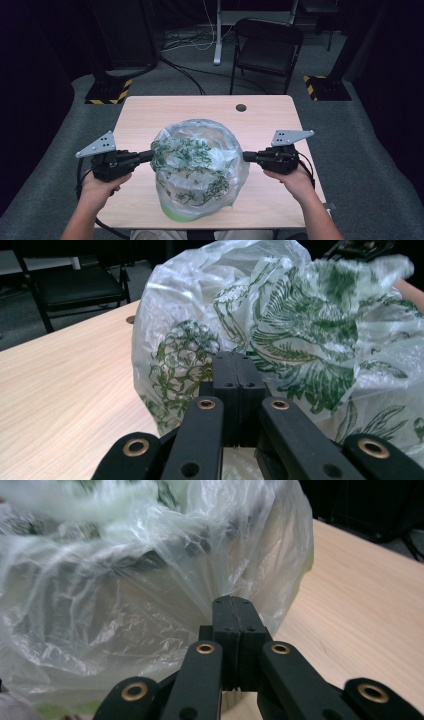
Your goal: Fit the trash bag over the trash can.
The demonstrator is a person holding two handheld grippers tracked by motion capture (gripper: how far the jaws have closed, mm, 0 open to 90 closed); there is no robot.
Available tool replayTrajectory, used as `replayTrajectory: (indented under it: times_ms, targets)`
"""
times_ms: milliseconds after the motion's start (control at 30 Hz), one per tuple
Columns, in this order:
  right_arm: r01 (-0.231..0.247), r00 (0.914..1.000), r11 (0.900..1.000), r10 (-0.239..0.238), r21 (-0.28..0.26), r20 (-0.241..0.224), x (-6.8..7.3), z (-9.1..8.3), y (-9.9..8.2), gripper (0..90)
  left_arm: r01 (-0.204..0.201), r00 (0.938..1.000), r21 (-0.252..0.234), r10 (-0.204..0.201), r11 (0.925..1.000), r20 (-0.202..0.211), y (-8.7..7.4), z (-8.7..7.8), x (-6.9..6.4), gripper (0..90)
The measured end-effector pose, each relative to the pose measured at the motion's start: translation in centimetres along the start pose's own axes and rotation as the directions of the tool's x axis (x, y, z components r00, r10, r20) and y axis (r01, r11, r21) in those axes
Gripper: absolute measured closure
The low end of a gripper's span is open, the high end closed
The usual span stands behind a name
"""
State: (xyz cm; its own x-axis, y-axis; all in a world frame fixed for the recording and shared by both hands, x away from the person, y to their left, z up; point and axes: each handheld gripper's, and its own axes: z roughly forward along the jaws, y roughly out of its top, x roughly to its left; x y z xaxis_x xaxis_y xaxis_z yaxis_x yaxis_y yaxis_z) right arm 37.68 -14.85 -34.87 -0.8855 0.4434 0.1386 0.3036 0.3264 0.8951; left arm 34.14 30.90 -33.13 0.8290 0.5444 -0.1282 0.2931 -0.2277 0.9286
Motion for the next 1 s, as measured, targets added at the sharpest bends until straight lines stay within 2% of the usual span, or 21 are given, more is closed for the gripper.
replayTrajectory:
  times_ms: [333, 500, 533, 567, 633, 733, 800, 900, 1000]
  targets:
    - [-0.078, 0.9967, 0.9967, 0.079, 0.022, -0.017, -1.2, 2.0, -2.1, 90.0, 0.021, 0.9997, 0.036, -0.021, 0.9991, 0.009, -1.3, 1.1, 0.2, 90.0]
    - [-0.083, 0.9964, 0.9957, 0.084, 0.041, -0.015, -1.4, 2.3, -2.5, 89.2, 0.016, 0.9999, 0.034, -0.016, 0.9993, 0.003, -1.2, 0.8, 0.4, 89.8]
    - [-0.076, 0.9971, 0.9963, 0.076, 0.039, -0.008, -1.4, 2.1, -2.4, 86.0, 0.012, 0.9999, 0.022, -0.012, 0.9997, -0.003, -1.0, 0.5, 0.4, 89.0]
    - [-0.072, 0.9974, 0.9970, 0.072, 0.029, -0.001, -1.3, 1.8, -2.2, 82.5, 0.019, 0.9998, 0.012, -0.018, 0.9998, -0.012, -0.7, 0.2, 0.5, 82.2]
    - [-0.069, 0.9976, 0.9976, 0.069, -0.001, 0.003, -1.3, 1.1, -1.8, 76.2, 0.018, 0.9982, 0.000, -0.018, 0.9998, -0.057, 0.1, -0.3, 0.6, 67.9]
    - [-0.061, 0.9977, 0.9970, 0.063, -0.047, 0.025, -1.2, 0.0, -0.9, 69.7, 0.011, 0.9946, -0.021, -0.013, 0.9997, -0.103, 1.4, -0.6, 0.9, 58.4]
    - [-0.057, 0.9977, 0.9952, 0.060, -0.080, 0.033, -1.1, -0.7, -0.2, 65.4, 0.003, 0.9924, -0.030, -0.007, 0.9996, -0.123, 2.3, -0.5, 1.2, 54.5]
    - [-0.045, 0.9988, 0.9900, 0.047, -0.134, 0.012, -1.1, -1.2, 0.8, 57.9, -0.005, 0.9904, -0.027, 0.001, 0.9996, -0.138, 3.4, 0.4, 1.8, 50.7]
    - [-0.024, 0.9995, 0.9889, 0.027, -0.147, 0.017, -1.3, -1.0, 1.8, 51.6, 0.007, 0.9907, -0.019, -0.010, 0.9998, -0.136, 4.2, 1.8, 2.5, 50.6]
